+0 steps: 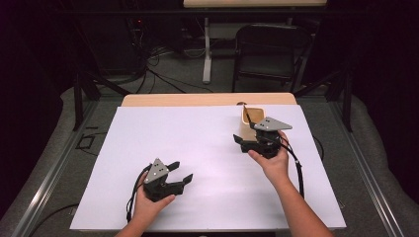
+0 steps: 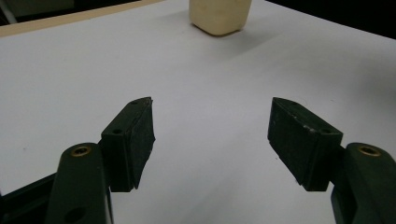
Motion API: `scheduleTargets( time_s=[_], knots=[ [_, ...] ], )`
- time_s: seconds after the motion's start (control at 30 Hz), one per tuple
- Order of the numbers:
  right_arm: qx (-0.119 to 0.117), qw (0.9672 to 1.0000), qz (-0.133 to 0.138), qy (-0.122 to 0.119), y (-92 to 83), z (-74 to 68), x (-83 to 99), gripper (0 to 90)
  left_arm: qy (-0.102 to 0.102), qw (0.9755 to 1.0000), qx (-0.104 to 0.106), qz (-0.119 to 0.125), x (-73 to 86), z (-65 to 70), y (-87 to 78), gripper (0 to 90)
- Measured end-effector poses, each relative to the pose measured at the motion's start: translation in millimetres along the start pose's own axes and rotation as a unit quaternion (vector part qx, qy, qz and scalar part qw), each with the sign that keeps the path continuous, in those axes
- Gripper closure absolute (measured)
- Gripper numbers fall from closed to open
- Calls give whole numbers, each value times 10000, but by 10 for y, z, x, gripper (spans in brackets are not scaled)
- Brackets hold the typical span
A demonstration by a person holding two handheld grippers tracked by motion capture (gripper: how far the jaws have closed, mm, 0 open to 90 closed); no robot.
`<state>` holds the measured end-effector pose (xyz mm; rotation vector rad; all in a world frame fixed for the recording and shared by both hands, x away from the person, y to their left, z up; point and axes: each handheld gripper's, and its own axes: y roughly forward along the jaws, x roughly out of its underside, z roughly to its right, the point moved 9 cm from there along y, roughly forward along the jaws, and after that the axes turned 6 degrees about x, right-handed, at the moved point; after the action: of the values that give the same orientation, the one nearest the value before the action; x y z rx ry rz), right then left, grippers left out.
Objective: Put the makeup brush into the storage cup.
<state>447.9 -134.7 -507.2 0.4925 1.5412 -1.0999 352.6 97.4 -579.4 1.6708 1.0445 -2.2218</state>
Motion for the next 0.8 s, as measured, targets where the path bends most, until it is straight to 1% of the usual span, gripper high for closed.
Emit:
scheduleTargets(
  time_s=[0.17,0.27,0.37,0.43,0.6,0.7,0.73,0.8],
  knots=[
    [-85,9999,34,-86,-57,-112,-24,242,-6,10000,-2,-2,1,-1,0,317],
    [-88,9999,61,-121,-82,-160,-21,243,3,10000,-13,6,-3,-1,-6,317],
    [-69,9999,-58,-67,-98,-182,30,242,0,10000,-10,10,-4,-1,-7,317],
    [-95,9998,-126,-103,-112,-209,67,242,-1,10000,-12,4,-2,0,-3,317],
    [-144,9996,-175,-163,-150,-271,138,242,5,10000,-5,16,-6,-6,-8,317],
    [-182,9995,-214,-155,-171,-310,180,242,5,10000,-19,11,-5,-3,-7,317],
    [-173,9995,-178,-173,-184,-323,190,242,6,10000,-17,8,-4,-2,-7,317],
    [-209,9995,-192,-148,-201,-348,215,242,10,10000,-12,11,-5,0,-8,317]
  ],
)
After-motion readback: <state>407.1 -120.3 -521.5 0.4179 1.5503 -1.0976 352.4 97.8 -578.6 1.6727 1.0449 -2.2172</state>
